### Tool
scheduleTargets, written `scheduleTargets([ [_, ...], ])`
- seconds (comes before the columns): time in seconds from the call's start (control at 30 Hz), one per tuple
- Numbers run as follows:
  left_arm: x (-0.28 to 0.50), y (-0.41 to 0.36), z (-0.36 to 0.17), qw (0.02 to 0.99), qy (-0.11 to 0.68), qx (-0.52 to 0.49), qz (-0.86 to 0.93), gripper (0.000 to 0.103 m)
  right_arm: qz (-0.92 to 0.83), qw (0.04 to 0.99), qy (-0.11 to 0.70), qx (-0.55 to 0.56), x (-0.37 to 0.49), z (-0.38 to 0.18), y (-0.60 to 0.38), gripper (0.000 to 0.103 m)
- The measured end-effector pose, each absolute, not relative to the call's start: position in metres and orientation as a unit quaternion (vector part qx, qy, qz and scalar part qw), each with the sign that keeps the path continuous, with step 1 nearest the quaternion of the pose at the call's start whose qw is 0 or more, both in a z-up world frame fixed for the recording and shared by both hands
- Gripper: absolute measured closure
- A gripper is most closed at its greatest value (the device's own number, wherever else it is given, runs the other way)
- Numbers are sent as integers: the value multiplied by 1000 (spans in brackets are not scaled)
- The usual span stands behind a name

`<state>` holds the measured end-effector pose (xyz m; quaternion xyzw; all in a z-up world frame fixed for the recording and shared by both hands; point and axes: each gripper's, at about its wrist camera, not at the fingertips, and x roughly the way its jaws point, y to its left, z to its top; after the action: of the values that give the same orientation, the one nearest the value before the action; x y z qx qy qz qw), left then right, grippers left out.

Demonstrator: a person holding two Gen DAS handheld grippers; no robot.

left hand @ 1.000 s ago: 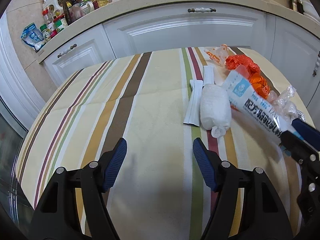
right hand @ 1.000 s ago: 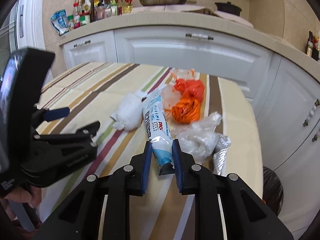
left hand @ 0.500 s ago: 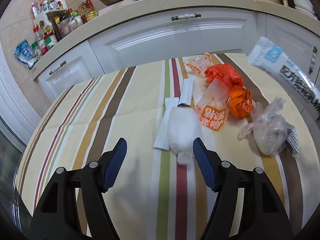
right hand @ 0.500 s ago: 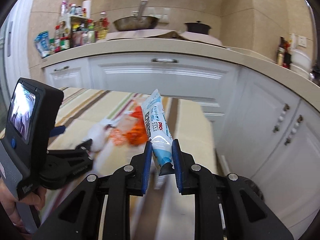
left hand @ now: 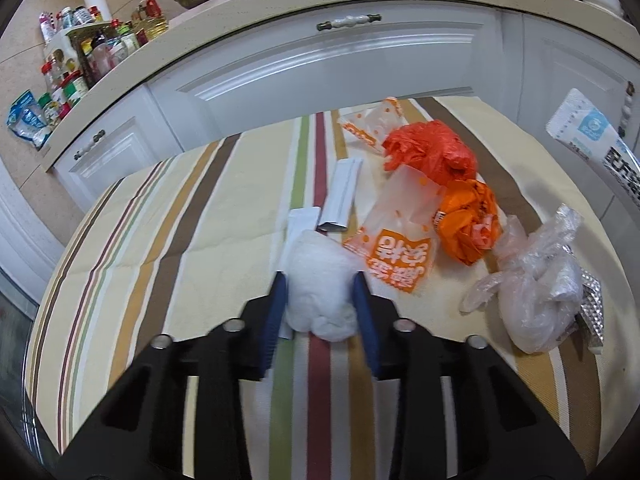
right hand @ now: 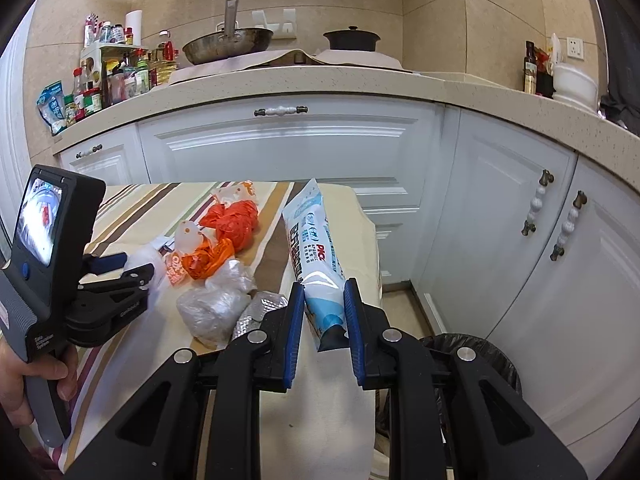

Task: Collect trash
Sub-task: 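Carry both items over the bin and open both grippers to drop them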

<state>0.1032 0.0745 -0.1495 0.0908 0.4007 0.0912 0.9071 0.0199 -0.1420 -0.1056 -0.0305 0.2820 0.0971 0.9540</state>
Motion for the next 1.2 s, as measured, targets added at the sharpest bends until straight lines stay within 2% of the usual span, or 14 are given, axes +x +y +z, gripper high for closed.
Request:
scheduleTargets([
  [0.33, 91, 73, -142, 914, 386, 90, 86, 85, 92, 954, 284, -24, 22, -109, -150, 81],
  [0.7, 61, 68, -111, 926, 362, 79, 68, 86, 65, 958, 278, -26, 12, -105, -160, 81],
  [0.9, 40, 27, -98, 933, 351, 77, 0, 86, 28, 959, 282, -7, -2, -105, -189, 81],
  [1.2, 37, -70, -106, 923, 357, 84, -112, 86, -75, 953, 293, 18, -23, -116, -261, 81],
])
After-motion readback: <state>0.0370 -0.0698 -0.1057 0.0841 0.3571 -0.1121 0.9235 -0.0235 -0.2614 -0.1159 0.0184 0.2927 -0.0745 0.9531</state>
